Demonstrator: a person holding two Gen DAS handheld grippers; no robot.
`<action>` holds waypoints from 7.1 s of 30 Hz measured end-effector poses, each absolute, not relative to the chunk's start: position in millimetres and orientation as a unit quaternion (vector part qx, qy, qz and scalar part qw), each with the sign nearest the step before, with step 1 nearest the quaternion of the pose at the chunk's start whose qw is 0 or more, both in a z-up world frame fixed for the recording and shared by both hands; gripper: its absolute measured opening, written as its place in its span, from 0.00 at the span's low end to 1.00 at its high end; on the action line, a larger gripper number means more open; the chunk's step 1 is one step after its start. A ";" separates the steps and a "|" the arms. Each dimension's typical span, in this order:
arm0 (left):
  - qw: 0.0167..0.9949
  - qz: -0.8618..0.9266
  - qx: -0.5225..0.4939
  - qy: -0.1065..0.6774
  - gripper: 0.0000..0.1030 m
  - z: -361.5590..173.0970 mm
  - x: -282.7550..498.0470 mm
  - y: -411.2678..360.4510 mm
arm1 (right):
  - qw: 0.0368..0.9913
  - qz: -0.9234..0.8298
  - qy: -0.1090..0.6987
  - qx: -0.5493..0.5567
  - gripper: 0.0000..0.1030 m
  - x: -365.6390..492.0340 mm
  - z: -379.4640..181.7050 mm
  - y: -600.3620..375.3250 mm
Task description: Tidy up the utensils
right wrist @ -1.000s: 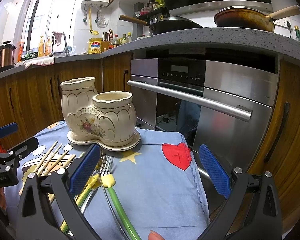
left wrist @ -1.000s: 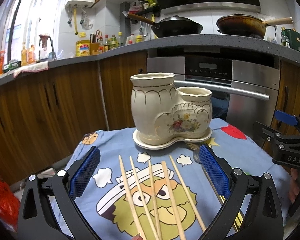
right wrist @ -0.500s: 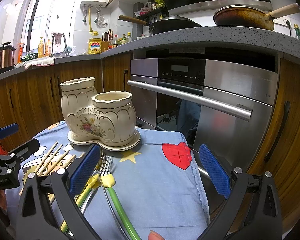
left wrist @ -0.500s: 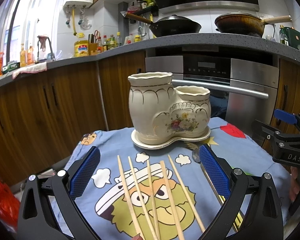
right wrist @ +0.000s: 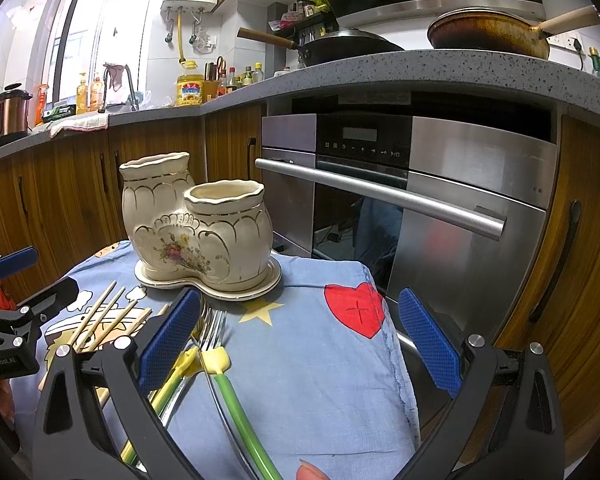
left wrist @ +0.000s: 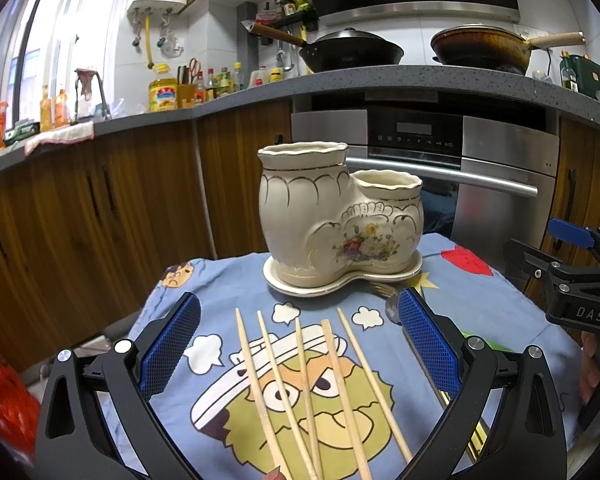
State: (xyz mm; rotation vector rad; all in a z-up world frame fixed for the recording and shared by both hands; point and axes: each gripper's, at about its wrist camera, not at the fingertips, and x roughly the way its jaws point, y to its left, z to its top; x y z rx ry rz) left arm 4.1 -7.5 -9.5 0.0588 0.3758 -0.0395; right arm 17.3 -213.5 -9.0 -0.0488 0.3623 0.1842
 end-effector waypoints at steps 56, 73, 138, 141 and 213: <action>0.968 -0.008 -0.026 0.248 0.95 -19.8 18.5 23.3 | 0.821 0.309 0.467 -0.111 0.16 81.9 -54.4 -190.1; 0.935 0.004 0.041 0.352 0.94 -18.1 34.2 23.2 | 0.837 0.361 0.412 -0.022 0.09 91.9 -32.7 -222.9; 0.991 -0.049 -0.065 0.103 0.06 97.8 166.2 15.4 | 0.921 0.327 0.179 0.116 0.10 210.6 44.2 -176.0; 0.988 -0.059 -0.064 0.126 0.06 91.2 151.3 18.4 | 0.916 0.334 0.189 0.119 0.10 205.7 40.9 -182.4; 0.936 0.001 0.005 0.351 0.86 11.7 -8.7 19.6 | 0.899 0.250 0.358 -0.032 0.95 58.7 6.2 -239.2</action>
